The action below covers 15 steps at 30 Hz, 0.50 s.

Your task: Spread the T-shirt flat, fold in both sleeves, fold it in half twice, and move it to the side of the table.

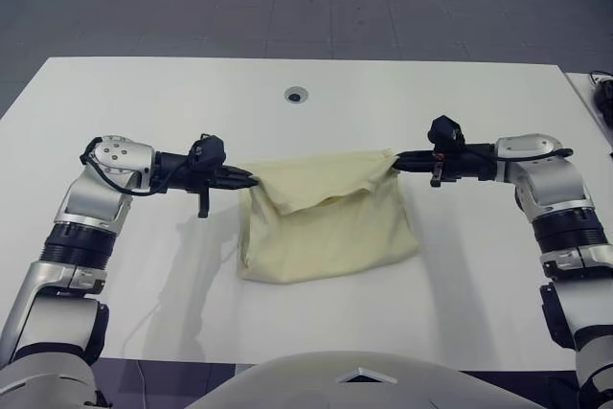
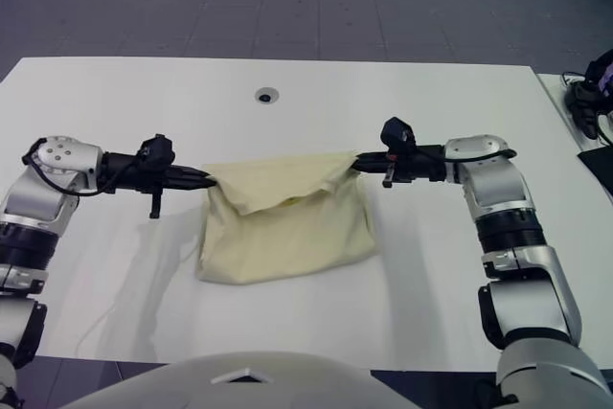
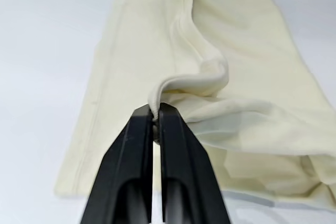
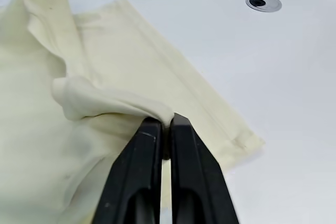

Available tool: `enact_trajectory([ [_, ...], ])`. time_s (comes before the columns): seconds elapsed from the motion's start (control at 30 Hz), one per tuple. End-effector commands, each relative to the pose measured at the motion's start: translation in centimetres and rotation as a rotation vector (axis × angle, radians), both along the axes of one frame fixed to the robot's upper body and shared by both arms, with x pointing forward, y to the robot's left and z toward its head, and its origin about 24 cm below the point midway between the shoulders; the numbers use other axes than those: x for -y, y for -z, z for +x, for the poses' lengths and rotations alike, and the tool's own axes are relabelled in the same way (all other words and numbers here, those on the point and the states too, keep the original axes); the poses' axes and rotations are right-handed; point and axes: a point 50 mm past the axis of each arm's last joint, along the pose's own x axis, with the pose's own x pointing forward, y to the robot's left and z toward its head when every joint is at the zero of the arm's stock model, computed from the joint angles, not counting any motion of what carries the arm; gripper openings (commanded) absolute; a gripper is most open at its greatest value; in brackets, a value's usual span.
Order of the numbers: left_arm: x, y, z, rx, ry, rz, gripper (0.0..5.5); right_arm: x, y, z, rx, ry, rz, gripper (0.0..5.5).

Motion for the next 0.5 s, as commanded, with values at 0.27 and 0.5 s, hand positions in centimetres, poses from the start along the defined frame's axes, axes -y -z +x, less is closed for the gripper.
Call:
enact_trajectory([
  [0.27, -1.4, 4.1, 0.0, -0.185, -0.142, -0.01, 0.0, -1.4, 2.3, 2.2, -0.189, 0.217, 0.224, 0.03],
  [0.5, -1.3, 4.4, 1.5, -0.258, -0.289, -0.087, 0.44, 0.2, 3.2, 3.1, -0.332, 0.509, 0.271, 0.4],
])
